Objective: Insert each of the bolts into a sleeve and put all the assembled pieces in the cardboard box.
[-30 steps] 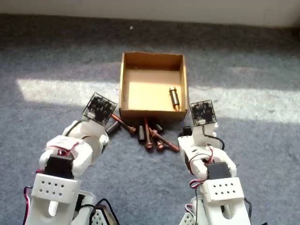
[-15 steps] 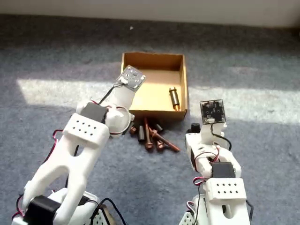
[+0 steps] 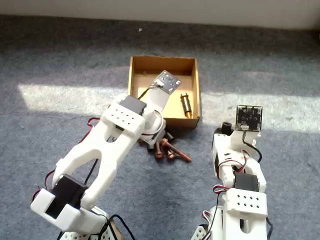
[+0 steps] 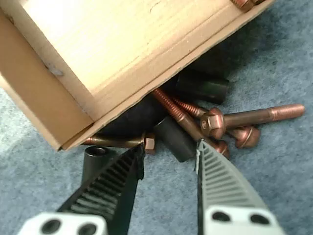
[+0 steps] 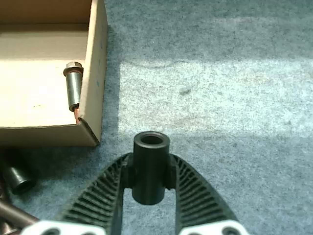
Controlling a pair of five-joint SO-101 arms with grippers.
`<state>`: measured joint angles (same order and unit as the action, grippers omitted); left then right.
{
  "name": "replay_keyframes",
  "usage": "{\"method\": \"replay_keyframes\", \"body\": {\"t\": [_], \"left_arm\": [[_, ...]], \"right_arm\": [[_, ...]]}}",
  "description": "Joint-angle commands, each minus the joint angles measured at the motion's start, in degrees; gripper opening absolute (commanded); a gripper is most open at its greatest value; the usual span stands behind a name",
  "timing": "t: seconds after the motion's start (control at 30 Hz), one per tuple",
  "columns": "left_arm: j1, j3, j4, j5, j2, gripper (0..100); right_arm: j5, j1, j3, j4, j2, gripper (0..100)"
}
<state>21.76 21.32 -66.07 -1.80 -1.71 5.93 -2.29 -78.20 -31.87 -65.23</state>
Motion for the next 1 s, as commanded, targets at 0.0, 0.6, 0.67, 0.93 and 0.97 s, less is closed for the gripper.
{"method": "replay_keyframes", "body": {"t": [0.0, 0.6, 0.67, 0.93, 0.97], "left_arm": [[4.2, -3.0, 0.2, 18.4, 0.5, 18], [12.5, -1.0, 1.0, 53.2, 1.1, 19], [12.9, 0.7, 3.3, 57.1, 1.1, 19], [12.4, 13.8, 24.3, 62.2, 1.1, 19], [12.4, 14.8, 26.3, 62.9, 1.1, 18]], "right_arm": [[-0.8, -1.5, 0.6, 1.8, -0.8, 0.5], [-0.7, -1.7, 0.6, 1.8, -1.1, 0.5], [-0.7, -1.7, 0.6, 1.8, -1.1, 0.5], [-0.7, -1.5, 0.6, 1.8, -1.1, 0.5], [-0.7, -1.5, 0.6, 1.8, -1.1, 0.5]]}}
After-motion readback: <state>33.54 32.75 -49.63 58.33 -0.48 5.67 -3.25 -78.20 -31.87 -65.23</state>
